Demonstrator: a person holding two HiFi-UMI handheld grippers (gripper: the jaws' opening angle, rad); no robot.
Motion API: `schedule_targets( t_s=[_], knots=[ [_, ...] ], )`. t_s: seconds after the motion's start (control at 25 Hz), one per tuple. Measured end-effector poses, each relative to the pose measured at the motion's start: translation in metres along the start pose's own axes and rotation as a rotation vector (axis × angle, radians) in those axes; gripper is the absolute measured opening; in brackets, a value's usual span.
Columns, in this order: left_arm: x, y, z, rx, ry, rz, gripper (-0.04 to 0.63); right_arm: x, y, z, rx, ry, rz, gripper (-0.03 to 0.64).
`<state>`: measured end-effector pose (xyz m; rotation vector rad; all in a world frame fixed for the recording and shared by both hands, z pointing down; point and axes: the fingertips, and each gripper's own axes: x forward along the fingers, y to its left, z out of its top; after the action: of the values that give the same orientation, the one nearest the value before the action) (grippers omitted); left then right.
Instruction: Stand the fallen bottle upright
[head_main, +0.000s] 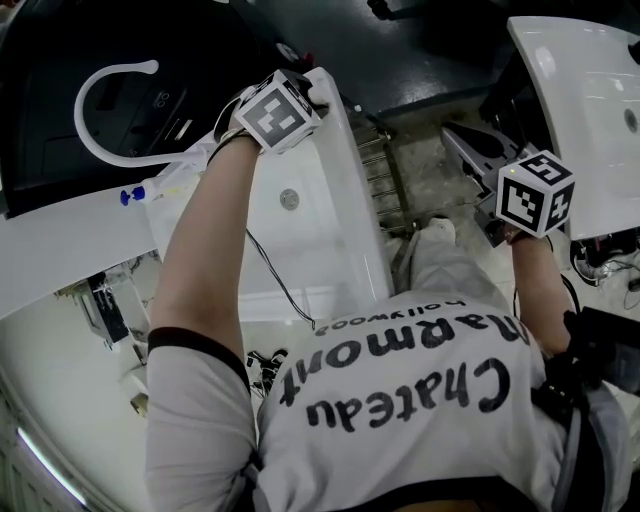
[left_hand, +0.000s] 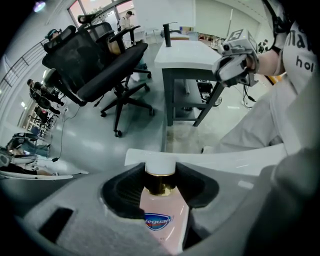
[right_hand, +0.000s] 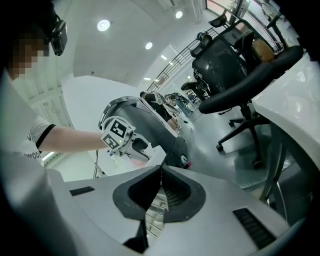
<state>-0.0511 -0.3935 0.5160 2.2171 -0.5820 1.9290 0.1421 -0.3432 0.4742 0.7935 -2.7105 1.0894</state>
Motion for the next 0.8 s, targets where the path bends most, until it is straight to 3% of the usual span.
schedule_targets(
  t_s=[0.2, 0.52, 0.8],
  knots=[
    [-0.004, -0.002, 0.003, 0.028, 0.01, 0.001, 0.192, -0.004, 0.004, -0.003, -0.057, 0.024, -0.017, 0.017],
    [-0.025, -0.002, 0.019, -0.05, -0.079, 0.012, 0.192, -0.008, 0.012, -0.007, -0.066, 0.033, -0.004, 0.017],
    [-0.049, 0.007, 0.029, -0.104, -0.152, 0.068, 0.192, -0.012, 0.024, 0.005, -0.157, 0.01, -0.026, 0.017]
  ],
)
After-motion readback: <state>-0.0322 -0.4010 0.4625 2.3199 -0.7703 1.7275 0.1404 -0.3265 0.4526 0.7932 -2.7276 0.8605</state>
